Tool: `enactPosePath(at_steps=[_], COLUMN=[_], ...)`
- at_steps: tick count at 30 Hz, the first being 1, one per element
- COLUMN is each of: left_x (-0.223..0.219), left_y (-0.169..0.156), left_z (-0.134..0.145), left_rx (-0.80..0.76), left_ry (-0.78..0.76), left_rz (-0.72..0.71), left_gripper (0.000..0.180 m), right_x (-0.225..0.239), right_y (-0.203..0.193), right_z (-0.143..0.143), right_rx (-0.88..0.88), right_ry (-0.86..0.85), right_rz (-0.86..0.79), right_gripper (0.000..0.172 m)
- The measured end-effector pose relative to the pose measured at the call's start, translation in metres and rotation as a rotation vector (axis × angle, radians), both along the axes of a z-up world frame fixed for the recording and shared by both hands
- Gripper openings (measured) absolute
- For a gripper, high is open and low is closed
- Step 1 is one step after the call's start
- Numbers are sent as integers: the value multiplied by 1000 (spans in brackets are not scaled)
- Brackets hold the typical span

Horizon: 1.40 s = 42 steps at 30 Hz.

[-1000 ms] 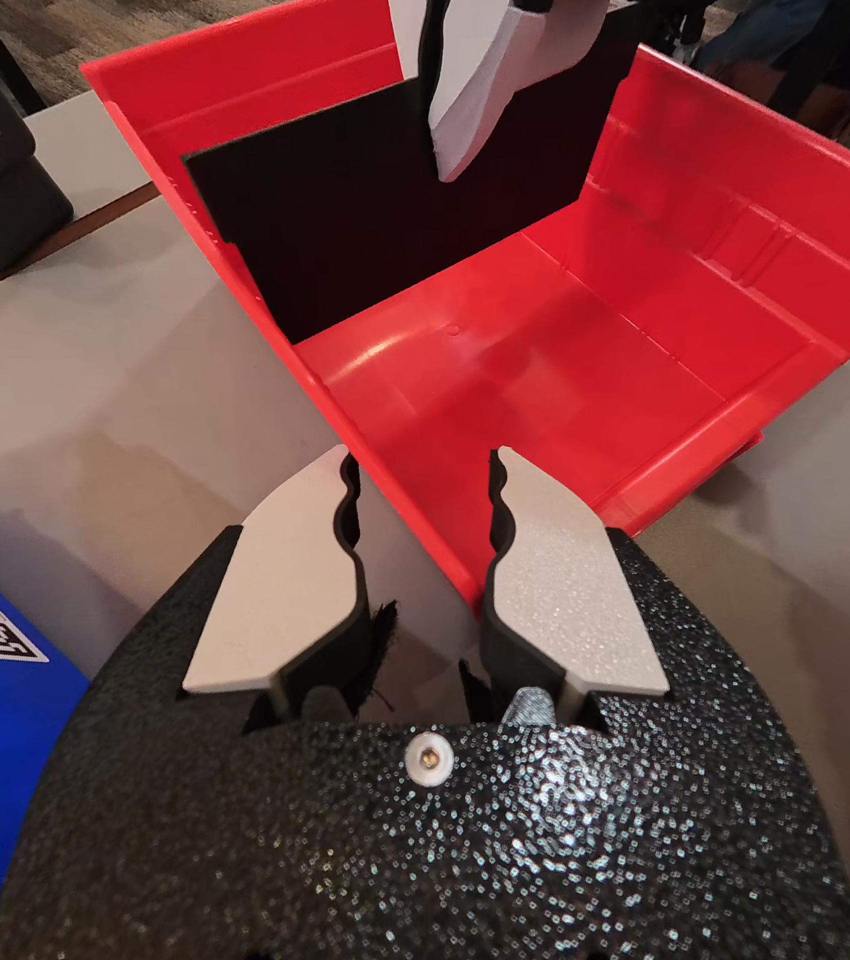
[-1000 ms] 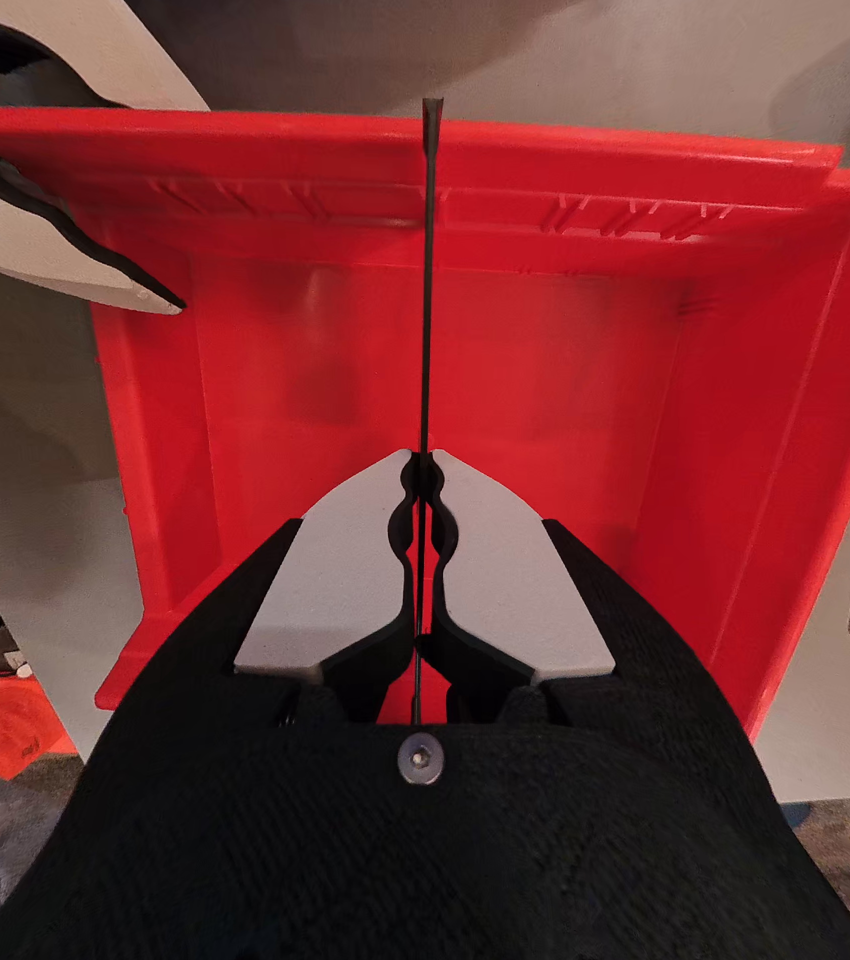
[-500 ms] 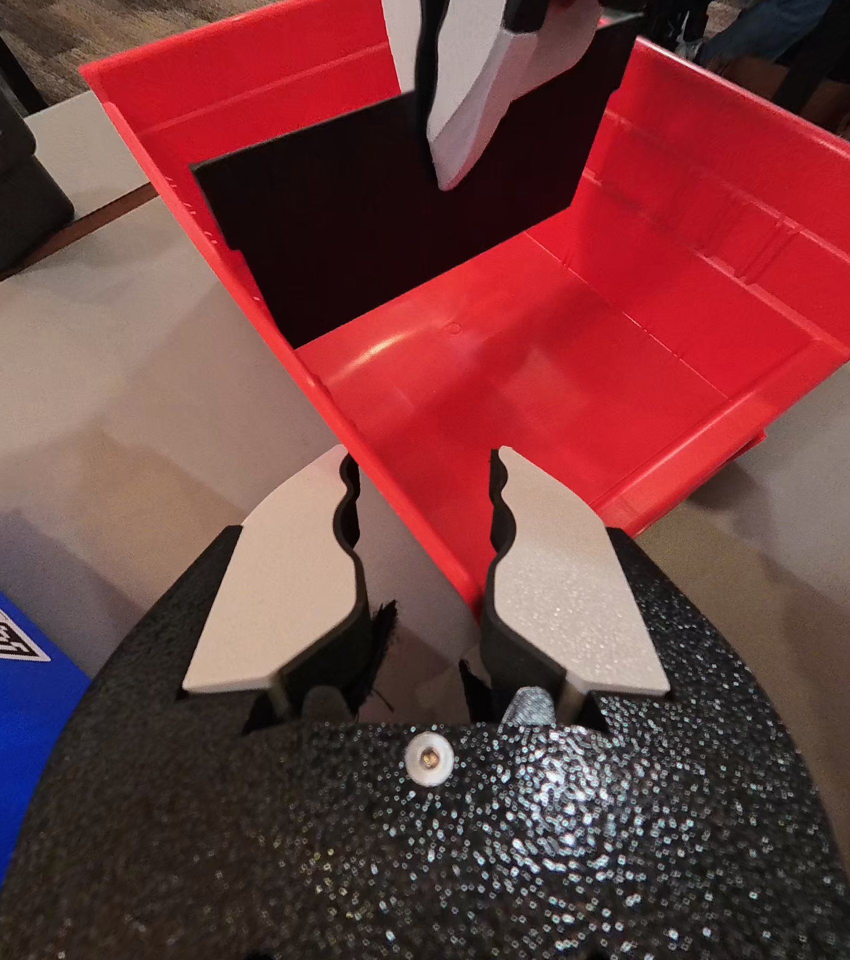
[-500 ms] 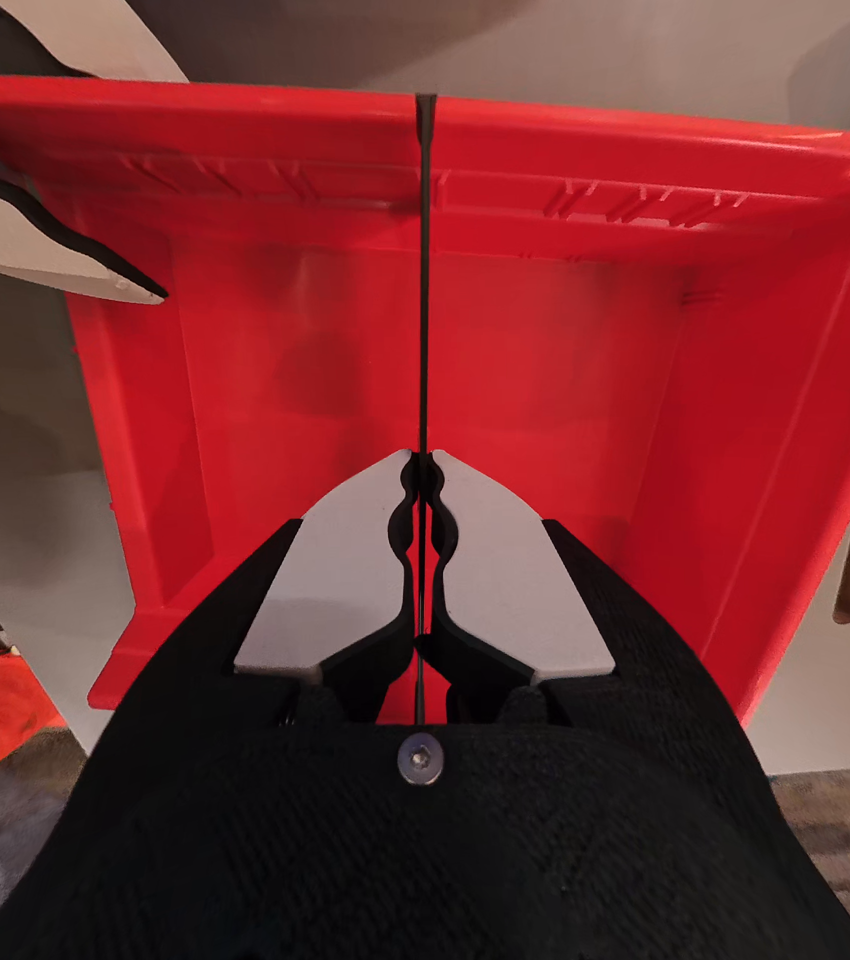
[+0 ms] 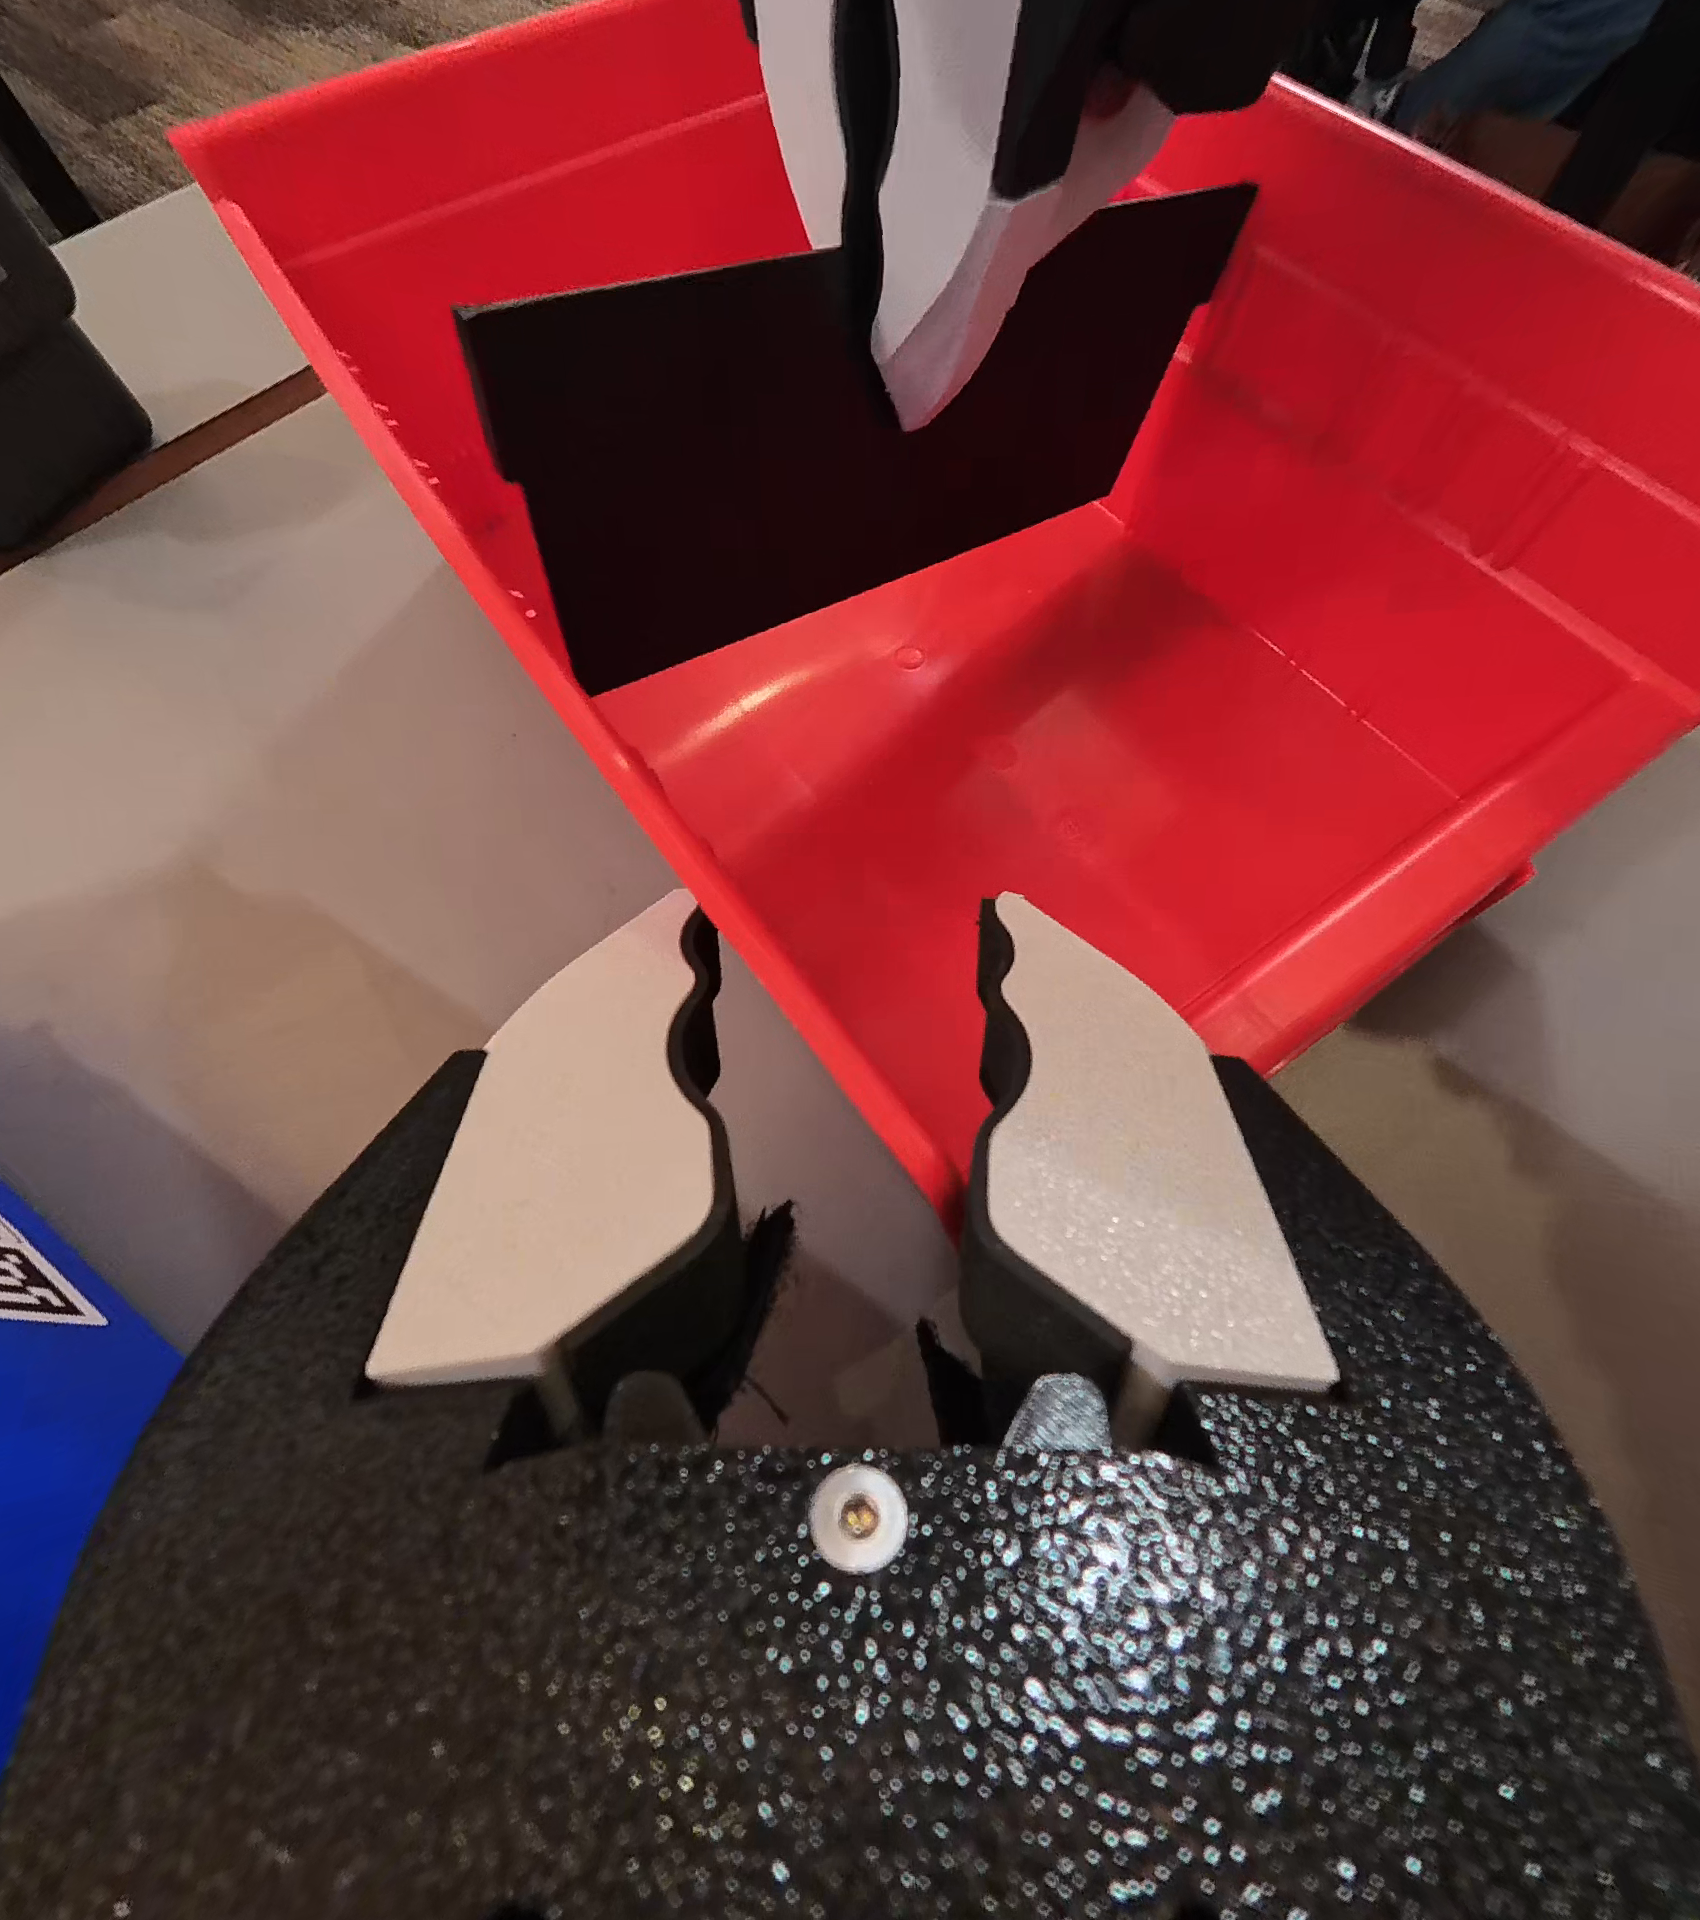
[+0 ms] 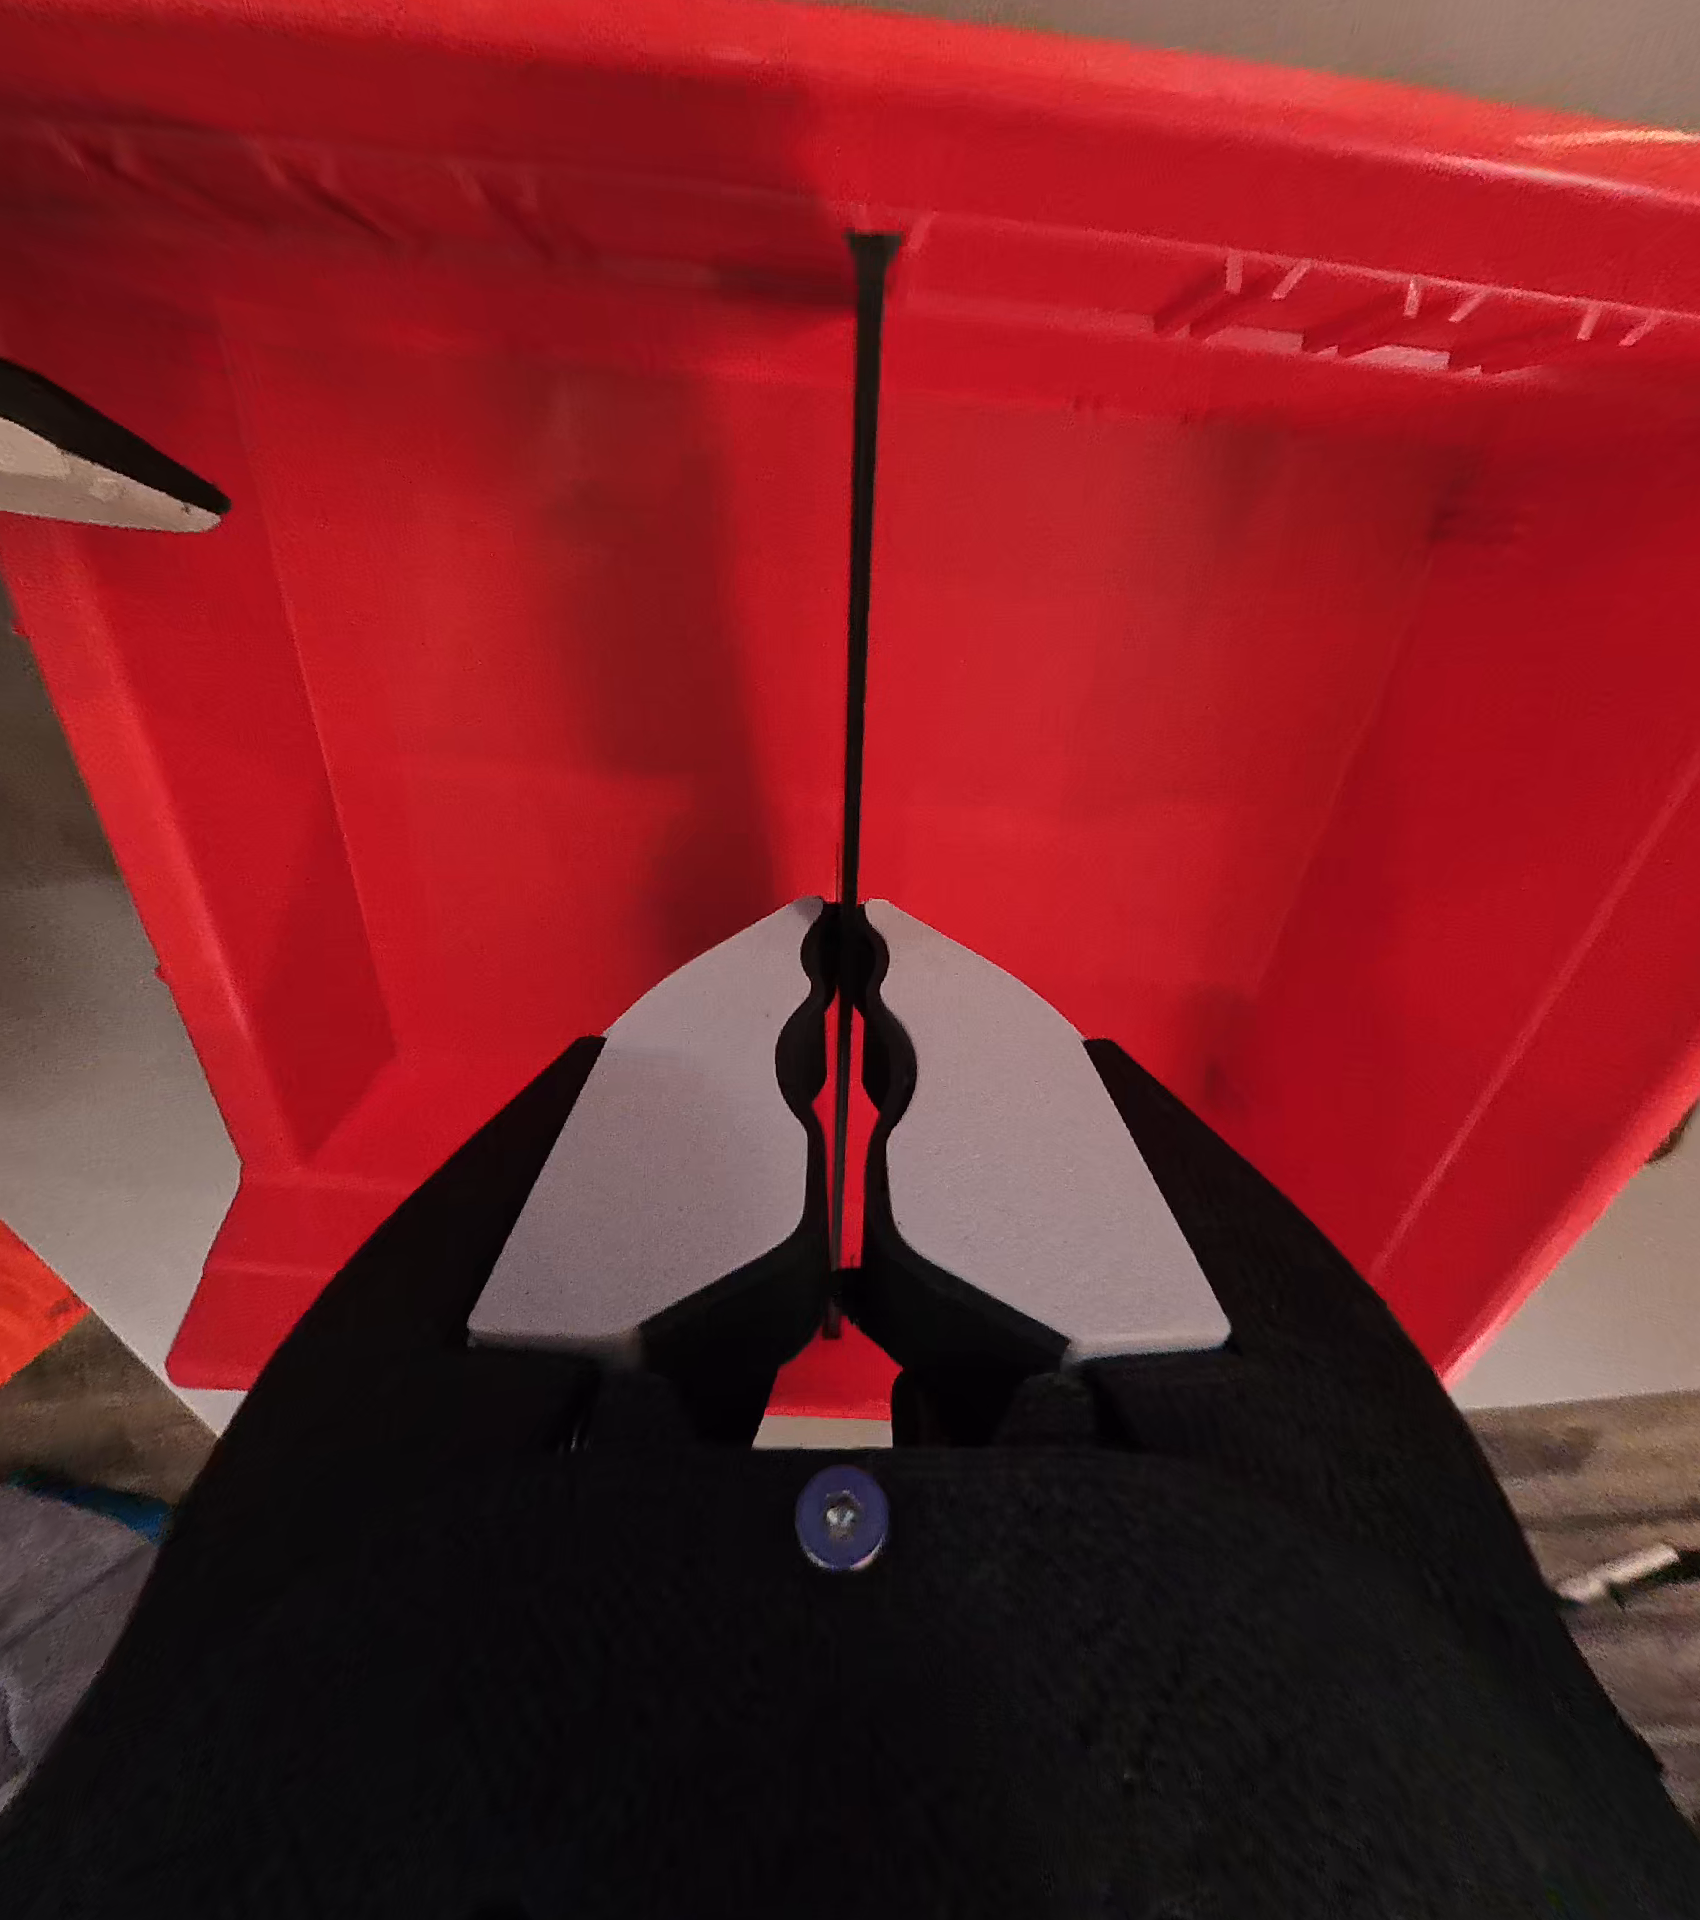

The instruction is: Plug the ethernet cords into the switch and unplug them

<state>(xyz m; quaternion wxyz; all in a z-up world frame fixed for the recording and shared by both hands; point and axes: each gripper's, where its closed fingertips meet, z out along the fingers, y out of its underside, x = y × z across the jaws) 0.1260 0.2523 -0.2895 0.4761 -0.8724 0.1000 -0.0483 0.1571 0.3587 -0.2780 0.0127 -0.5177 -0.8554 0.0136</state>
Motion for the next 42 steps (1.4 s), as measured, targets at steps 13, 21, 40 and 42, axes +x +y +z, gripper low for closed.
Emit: enactPosePath(at_steps=[13,21,40,42], left_x=[-6,-15,10,9], left_y=[22,73,84,86], left_z=[72,92,79,79], left_rx=[229,140,-13,-32], left_ry=[365,434,50,38], left_rz=[-91,-327,-786,-798], left_gripper=[52,49,1,2], right_x=[4,7,56,56], right_y=[1,0,24,23], right_z=[6,22,15,16], right_rx=[16,19,20,-3], right_ry=[-40,11,105,116], right_rz=[-14,-4,-44,-75], right_gripper=[0,0,0,0])
